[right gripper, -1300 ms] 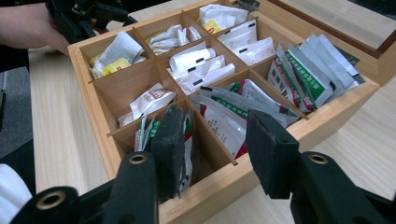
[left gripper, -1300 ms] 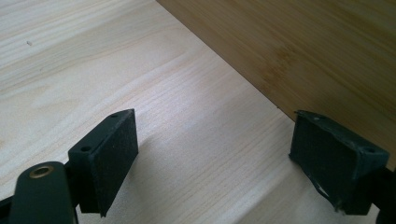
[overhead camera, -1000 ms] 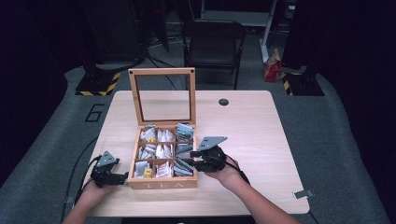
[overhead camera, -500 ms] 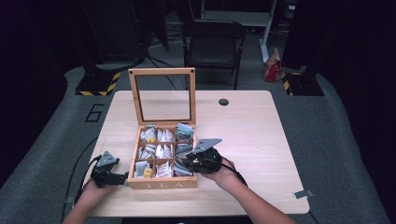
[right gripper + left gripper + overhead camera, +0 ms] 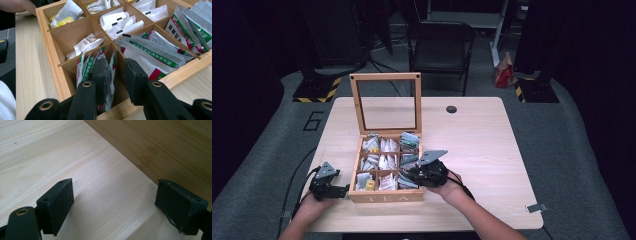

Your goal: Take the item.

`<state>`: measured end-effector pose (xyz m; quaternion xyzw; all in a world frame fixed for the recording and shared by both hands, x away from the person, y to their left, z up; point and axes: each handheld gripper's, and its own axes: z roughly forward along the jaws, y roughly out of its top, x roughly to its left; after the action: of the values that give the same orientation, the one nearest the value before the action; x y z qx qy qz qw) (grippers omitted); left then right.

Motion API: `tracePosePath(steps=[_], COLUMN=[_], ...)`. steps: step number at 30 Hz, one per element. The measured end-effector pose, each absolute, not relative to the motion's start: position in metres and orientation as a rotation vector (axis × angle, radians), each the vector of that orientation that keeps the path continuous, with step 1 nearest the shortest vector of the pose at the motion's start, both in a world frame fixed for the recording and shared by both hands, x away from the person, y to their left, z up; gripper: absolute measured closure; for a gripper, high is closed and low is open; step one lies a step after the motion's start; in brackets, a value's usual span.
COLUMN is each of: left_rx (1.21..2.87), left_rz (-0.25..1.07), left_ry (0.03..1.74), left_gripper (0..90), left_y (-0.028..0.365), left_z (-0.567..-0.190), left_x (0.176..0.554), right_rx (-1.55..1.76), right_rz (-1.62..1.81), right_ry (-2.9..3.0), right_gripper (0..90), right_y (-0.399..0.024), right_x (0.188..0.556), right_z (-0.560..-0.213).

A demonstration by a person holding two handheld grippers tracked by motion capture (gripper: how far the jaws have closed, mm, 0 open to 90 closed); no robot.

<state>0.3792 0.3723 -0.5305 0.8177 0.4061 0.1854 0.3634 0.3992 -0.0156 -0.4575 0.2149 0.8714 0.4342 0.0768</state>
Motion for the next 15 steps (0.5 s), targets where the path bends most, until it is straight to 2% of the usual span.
tracePosePath(steps=[15], left_rx=[2.099], left_rz=[0.477], left_ry=[1.048], left_gripper=[14.7], left_y=[0.372], left_z=[-0.5307], left_x=[0.3791], right_rx=[0.626], right_rz=[1.258], right_ry=[2.656], right_gripper=[76.7], right_y=[-0.0096], right_x=[0.4001], right_z=[-0.4652])
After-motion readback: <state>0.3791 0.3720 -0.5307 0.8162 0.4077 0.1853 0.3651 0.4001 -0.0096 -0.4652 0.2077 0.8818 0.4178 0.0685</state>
